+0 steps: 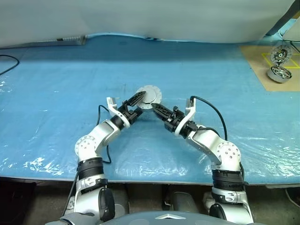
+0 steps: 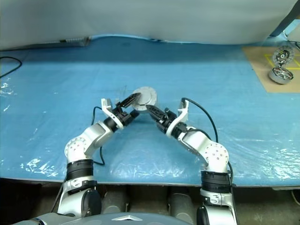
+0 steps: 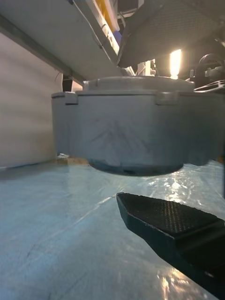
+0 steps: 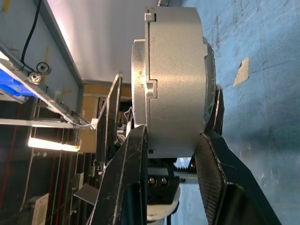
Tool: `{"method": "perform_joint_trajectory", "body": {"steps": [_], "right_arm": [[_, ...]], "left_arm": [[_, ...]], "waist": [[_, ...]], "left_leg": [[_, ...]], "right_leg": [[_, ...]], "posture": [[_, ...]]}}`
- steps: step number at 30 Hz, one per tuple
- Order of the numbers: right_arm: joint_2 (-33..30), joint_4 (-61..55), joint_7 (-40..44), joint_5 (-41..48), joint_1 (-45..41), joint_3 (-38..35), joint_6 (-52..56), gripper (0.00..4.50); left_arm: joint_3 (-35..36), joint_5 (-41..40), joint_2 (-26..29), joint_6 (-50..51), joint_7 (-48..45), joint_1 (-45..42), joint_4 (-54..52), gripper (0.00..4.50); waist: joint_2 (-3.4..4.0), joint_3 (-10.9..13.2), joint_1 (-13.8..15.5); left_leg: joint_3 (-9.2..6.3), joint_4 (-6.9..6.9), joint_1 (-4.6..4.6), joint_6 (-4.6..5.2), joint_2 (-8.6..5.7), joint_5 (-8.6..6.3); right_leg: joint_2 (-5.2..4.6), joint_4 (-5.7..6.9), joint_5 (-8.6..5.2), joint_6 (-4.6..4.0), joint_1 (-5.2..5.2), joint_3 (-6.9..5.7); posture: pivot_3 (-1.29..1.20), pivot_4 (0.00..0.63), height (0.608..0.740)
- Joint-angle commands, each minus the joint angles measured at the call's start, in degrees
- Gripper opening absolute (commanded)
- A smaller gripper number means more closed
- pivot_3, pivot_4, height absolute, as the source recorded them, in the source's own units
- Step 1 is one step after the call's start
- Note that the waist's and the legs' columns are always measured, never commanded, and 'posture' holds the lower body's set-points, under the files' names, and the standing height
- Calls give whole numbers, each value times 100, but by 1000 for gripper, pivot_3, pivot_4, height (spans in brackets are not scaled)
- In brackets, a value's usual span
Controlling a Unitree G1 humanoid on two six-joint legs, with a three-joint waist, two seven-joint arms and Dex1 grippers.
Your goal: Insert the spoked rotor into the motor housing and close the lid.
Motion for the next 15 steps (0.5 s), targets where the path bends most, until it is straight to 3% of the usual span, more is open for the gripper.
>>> {"method": "perform_joint_trajectory", "body": {"steps": [1,3,7,11,15], "right_arm": [[-20,-307,129,410,-70,69,33,1028],[-52,-290,110,347,-63,81,-14,1028],[-151,-314,154,6,-17,109,-104,1028],[-294,-333,287,-778,7,123,-387,1028],[-952,-630,1010,-2595,29,548,-925,2486]], "left_arm": [[-169,-1,112,39,-348,-112,66,4325],[-211,-31,173,74,-431,-90,60,3905],[-212,-137,277,95,-429,21,-16,2534],[-185,-55,378,-56,-361,125,-111,2433],[-132,301,581,-435,-339,-62,86,2406]], "waist": [[0,0,1],[0,0,-4],[0,0,-10],[0,0,-3],[-1,-1,29]], "left_leg": [[0,1,0,0,0,0],[0,4,-3,0,0,0],[0,7,-10,0,1,0],[-1,11,-13,0,0,0],[-4,17,-13,0,0,0]], "right_leg": [[0,3,0,0,0,0],[0,9,0,0,0,2],[1,15,0,0,0,3],[-1,15,0,0,0,3],[-2,16,1,4,4,0]], "posture": [[0,150,740],[0,150,740],[0,150,740],[0,150,740],[0,150,740]]}}
